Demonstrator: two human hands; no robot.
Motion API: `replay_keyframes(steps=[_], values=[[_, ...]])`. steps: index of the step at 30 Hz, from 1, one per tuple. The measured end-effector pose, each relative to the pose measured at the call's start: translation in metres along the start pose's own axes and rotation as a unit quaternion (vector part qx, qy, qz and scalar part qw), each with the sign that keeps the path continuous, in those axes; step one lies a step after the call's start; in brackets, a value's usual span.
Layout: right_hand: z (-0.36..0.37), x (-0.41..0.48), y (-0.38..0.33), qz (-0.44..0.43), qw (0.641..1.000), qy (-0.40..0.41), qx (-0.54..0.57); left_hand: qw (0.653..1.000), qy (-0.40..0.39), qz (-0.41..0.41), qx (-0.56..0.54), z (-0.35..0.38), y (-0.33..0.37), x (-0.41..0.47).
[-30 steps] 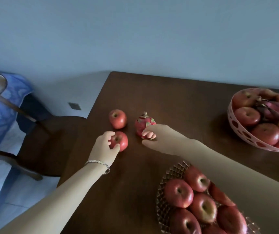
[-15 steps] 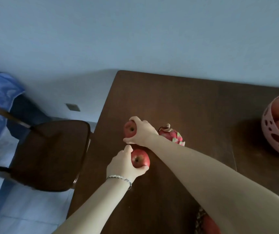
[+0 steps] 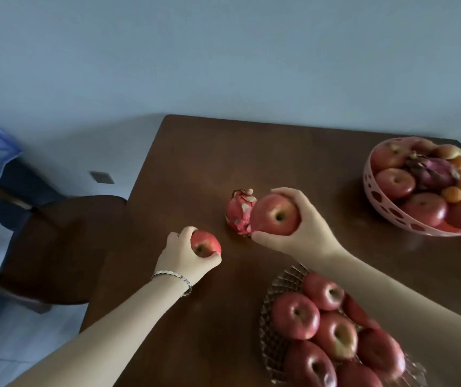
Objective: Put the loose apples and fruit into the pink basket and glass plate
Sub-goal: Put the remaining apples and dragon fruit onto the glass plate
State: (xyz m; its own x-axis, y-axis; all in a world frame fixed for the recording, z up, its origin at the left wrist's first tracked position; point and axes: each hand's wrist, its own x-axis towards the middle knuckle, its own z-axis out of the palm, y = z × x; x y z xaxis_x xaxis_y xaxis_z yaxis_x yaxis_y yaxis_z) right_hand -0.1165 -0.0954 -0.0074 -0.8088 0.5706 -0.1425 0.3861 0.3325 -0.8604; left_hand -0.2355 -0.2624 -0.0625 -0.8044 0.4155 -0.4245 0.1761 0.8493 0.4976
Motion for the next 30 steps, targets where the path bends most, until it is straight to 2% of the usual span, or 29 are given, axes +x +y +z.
replay_keyframes(steps=[4, 9, 13, 15, 19, 22, 26, 30], values=[[-0.054, -0.05, 0.031, 0.023, 0.999, 0.03, -0.013, 0.994, -0.013, 0.101, -0.048, 0.007, 0.037, -0.061], [-0.079, -0.091, 0.076, 0.068, 0.997, 0.037, -0.016, 0.975, -0.087, 0.204, -0.013, 0.039, 0.068, -0.131], [-0.063, -0.1, 0.1, 0.035, 0.991, -0.035, -0.122, 0.973, -0.119, 0.197, 0.031, 0.074, 0.074, -0.158], [-0.057, -0.102, 0.107, -0.003, 0.986, -0.044, -0.16, 0.974, -0.121, 0.189, 0.034, 0.087, 0.076, -0.164], [-0.062, -0.102, 0.114, -0.001, 0.986, -0.062, -0.154, 0.976, -0.104, 0.189, 0.02, 0.105, 0.082, -0.173], [-0.064, -0.099, 0.115, -0.004, 0.976, -0.091, -0.197, 0.978, -0.101, 0.184, 0.012, 0.112, 0.085, -0.175], [-0.071, -0.093, 0.106, 0.01, 0.976, -0.11, -0.186, 0.969, -0.145, 0.198, -0.006, 0.113, 0.086, -0.176], [-0.075, -0.091, 0.103, 0.029, 0.977, -0.101, -0.187, 0.969, -0.156, 0.192, -0.025, 0.112, 0.084, -0.178]])
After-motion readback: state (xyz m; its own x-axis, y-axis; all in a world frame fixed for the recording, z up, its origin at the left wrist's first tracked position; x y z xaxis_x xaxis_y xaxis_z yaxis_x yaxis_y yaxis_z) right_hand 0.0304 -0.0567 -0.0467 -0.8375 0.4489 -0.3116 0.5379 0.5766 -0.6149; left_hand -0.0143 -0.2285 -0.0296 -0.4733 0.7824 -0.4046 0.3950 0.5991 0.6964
